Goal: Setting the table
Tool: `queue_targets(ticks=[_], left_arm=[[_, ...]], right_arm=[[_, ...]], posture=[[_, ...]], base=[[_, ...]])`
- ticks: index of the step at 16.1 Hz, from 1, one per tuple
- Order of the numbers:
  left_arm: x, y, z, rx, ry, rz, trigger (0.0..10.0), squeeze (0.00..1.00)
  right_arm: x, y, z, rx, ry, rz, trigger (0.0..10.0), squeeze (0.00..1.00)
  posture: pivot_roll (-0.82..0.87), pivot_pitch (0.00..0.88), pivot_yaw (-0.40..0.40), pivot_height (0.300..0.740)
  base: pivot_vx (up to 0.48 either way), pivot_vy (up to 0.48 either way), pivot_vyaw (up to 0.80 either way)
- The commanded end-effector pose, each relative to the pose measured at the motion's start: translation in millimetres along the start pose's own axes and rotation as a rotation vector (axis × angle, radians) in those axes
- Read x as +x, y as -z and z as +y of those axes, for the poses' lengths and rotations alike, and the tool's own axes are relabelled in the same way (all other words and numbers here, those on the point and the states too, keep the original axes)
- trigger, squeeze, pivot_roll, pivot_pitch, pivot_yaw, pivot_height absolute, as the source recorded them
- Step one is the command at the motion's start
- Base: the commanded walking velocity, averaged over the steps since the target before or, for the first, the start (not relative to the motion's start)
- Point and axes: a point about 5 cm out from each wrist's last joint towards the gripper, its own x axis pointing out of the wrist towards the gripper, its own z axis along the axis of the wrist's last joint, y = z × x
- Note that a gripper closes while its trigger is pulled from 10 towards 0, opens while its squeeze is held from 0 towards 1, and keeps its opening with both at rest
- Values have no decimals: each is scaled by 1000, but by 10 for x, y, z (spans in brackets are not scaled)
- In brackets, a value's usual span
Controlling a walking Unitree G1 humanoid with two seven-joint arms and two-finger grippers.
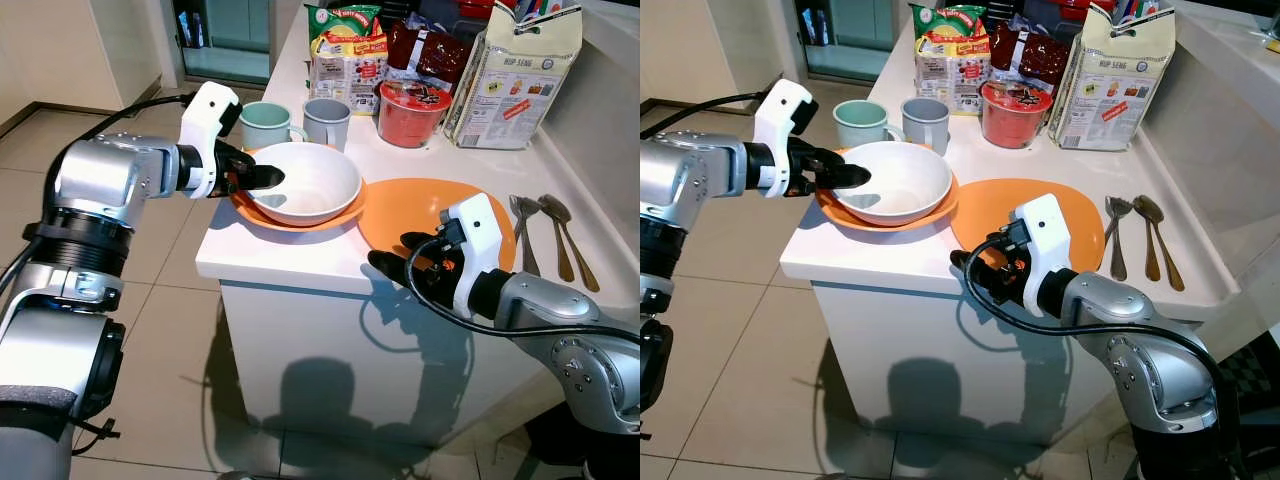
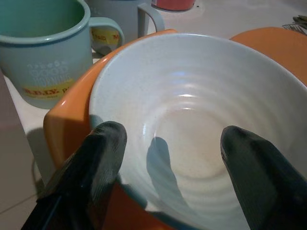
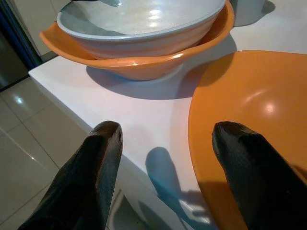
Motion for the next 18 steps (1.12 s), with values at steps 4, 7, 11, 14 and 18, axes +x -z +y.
queue_targets(ticks=[4,7,11,14,18], left_arm=[[96,0,-44,72,9,25,10000,0],[120,-16,-91,63,53,9,10000,0],[101,-106,-141,10,119,-42,10000,0],[90,-122,-107,13,97,-49,10000,0],[54,-180,41,-35,-10,-81,10000,0]], right_arm=[[-18,-8,32,-16,-12,9,10000,0],[-21,-1,28,-15,-11,11,10000,0],[-23,0,20,-16,-7,11,10000,0],[-22,0,16,-18,-5,11,10000,0],[-23,3,12,-18,-6,12,10000,0]], posture=[[33,0,-57,740],[32,0,-55,740],[32,0,-54,740],[32,0,-54,740],[30,0,-54,740]], base=[[0,0,0],[0,0,0],[0,0,0],[0,0,0],[0,0,0]])
